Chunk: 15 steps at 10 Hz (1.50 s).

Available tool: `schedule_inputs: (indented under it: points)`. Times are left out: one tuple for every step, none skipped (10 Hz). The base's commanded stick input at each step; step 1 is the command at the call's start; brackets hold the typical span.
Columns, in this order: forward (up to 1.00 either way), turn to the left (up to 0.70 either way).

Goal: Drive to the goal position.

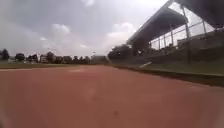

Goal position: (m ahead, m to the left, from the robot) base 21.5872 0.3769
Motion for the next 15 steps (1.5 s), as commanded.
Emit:
schedule_inputs:
  points:
    - [0.45, 0.0]
    - [0.45, 0.0]
    - [0.45, 0.0]
    - [0.45, 0.0]
    - [0.45, 0.0]
    - [0.45, 0.0]
    - [0.45, 0.0]
    - [0.45, 0.0]
    - [0.45, 0.0]
    - [0.45, 0.0]
    - [0.45, 0.0]
    - [0.45, 0.0]
    - [0.45, 0.0]
    - [0.45, 0.0]
    - [0.45, 0.0]
